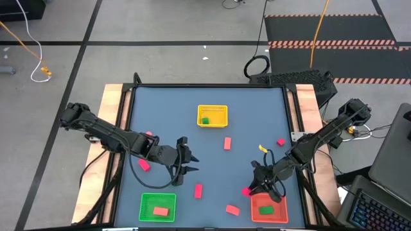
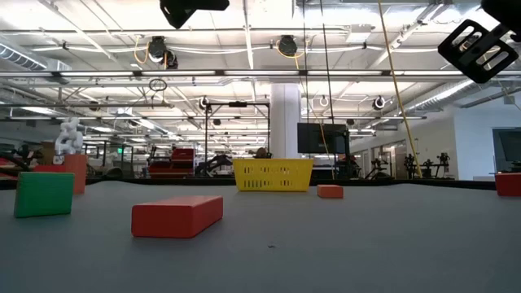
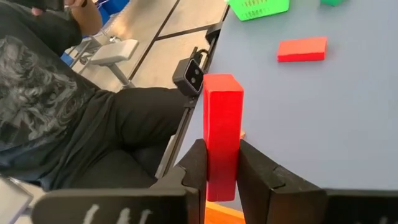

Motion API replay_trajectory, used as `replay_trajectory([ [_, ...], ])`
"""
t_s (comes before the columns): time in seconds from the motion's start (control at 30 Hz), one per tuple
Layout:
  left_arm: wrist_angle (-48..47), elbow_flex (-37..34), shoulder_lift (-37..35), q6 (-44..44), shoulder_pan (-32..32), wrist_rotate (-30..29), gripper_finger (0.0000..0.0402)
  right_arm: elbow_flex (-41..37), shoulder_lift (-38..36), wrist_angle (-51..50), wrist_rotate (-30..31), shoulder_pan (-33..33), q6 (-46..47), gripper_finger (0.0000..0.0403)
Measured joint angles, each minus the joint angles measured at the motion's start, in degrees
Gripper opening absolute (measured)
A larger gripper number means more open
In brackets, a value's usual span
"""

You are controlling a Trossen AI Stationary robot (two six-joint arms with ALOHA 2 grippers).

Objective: Sort & place blocks by color
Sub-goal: Put the red block into the yellow bin

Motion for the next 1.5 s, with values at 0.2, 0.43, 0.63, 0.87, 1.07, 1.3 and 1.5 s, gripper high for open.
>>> replay_trajectory([
  [0.2, -0.02, 0.02, 0.00, 0.04, 0.00, -2.32, 0.0159, 0.00, 0.00, -0.02, 0.16, 0.00, -0.22, 0.0048],
  [0.43, 1.37, 0.07, 0.98, 0.62, 0.10, -5.26, 0.0159, 0.00, 0.00, -0.13, 1.04, 0.00, -0.53, 0.0049],
  [0.63, 1.70, 0.07, 3.51, 0.57, 1.77, -9.61, 0.0159, 0.00, 0.00, -0.91, 3.42, -0.13, -1.28, 0.0049],
  [0.87, 4.53, 0.09, 5.09, -2.55, 7.98, -13.99, 0.0159, 0.00, 0.00, -1.57, 4.95, -0.15, -1.34, 0.0049],
  [1.07, 1.60, 0.09, 5.16, -4.00, 14.90, -12.71, 0.0159, 0.00, 0.00, -2.24, 10.25, -0.55, -2.39, 0.0049],
  [1.3, -1.61, 0.07, 5.16, -4.54, 22.02, -12.07, 0.0159, 0.02, 0.00, 0.22, 27.90, -7.95, -14.52, 0.0049],
  [1.5, 4.19, 0.07, 5.16, -1.34, 24.15, -11.87, 0.0159, 0.04, 1.27, 16.02, 26.50, -22.10, -27.12, 0.0049],
])
